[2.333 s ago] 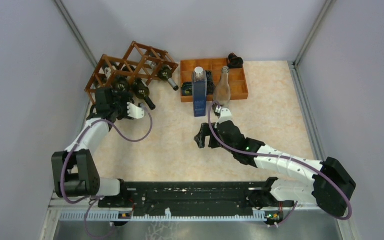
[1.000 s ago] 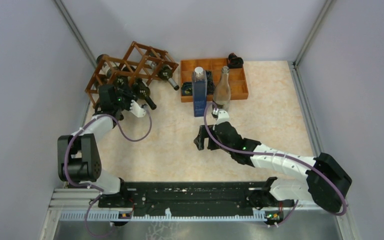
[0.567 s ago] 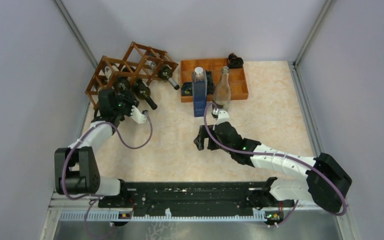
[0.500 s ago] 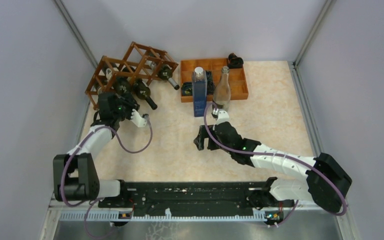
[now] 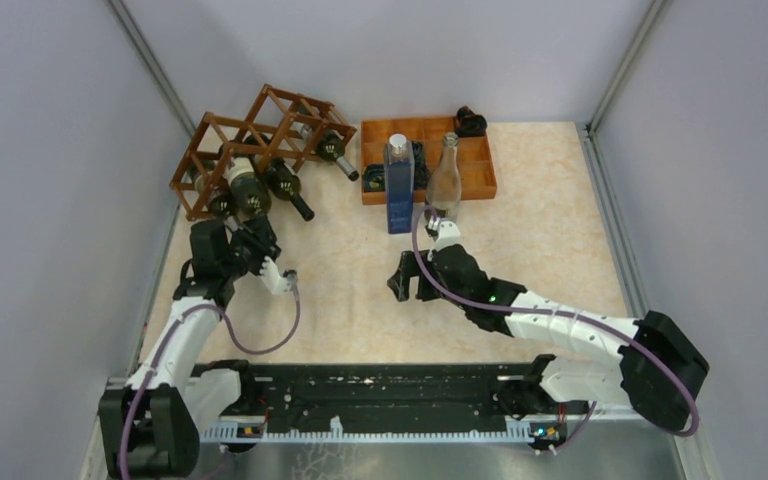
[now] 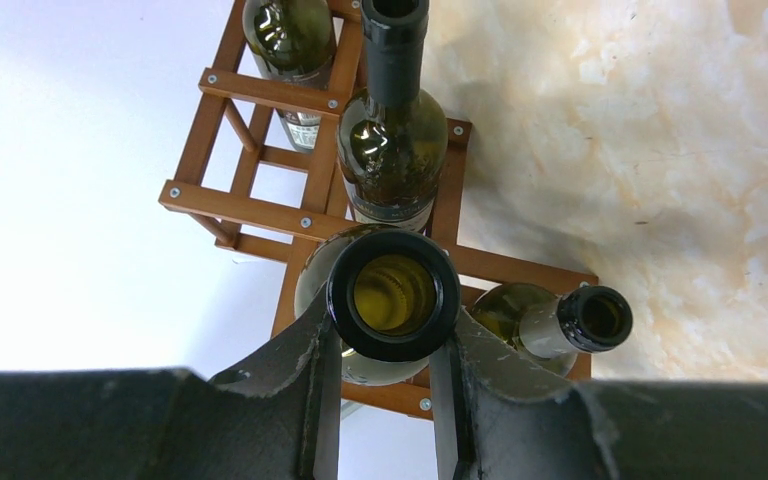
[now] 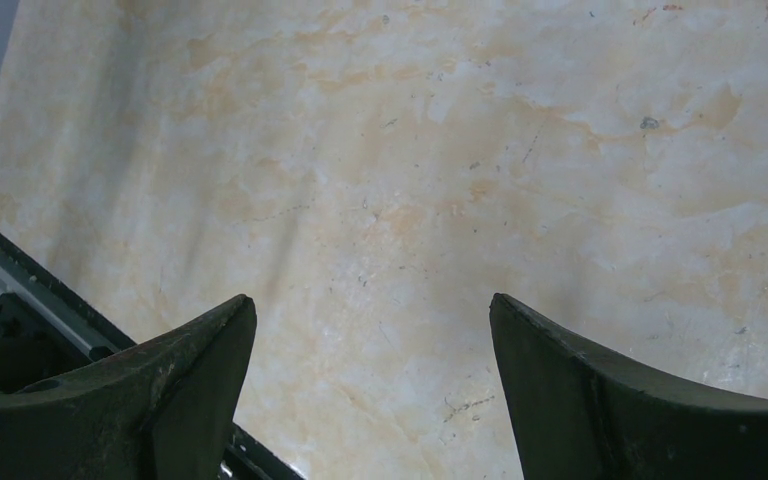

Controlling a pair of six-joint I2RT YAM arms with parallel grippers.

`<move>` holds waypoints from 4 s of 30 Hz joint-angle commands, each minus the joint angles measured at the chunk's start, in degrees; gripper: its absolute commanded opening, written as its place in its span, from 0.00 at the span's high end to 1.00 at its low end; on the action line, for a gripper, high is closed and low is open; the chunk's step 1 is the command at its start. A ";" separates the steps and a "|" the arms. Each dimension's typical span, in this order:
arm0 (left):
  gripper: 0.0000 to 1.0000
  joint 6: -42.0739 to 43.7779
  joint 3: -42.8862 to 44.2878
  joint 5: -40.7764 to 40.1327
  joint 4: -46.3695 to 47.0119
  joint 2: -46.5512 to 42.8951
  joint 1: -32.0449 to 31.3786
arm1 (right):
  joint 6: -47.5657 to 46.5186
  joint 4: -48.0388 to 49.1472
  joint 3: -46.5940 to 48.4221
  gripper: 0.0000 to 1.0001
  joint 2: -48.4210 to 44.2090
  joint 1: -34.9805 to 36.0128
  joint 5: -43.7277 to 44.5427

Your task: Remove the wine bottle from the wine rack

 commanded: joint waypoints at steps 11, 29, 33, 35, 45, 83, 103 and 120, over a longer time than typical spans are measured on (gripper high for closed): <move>1.00 5.99 -3.71 4.23 -20.36 -15.20 0.69 | 1.03 2.53 -0.63 0.14 -3.40 0.57 -0.53; 1.00 13.85 -3.56 7.60 -33.49 -29.36 0.72 | 1.14 2.35 -0.91 0.14 -4.00 0.60 -1.65; 1.00 17.55 -4.18 10.04 -34.14 -30.91 0.70 | 1.16 2.28 -0.94 0.14 -4.32 0.56 -1.76; 1.00 19.05 -4.01 12.03 -33.88 -31.10 0.71 | 1.03 2.14 -0.98 0.14 -4.57 0.52 -1.67; 1.00 20.50 5.62 27.98 -40.35 -25.60 0.66 | -3.29 0.67 -0.27 0.08 -7.12 0.57 -1.04; 1.00 -17.30 35.65 51.45 -72.27 -10.05 0.75 | -37.60 25.09 8.84 0.01 4.59 2.18 -31.61; 1.00 -22.63 31.13 53.83 -74.97 -5.23 0.61 | -36.16 37.40 14.35 0.01 20.67 8.02 -39.17; 1.00 -40.89 25.35 54.36 -61.98 -8.81 0.61 | -33.47 48.58 22.01 0.01 36.63 11.36 -29.51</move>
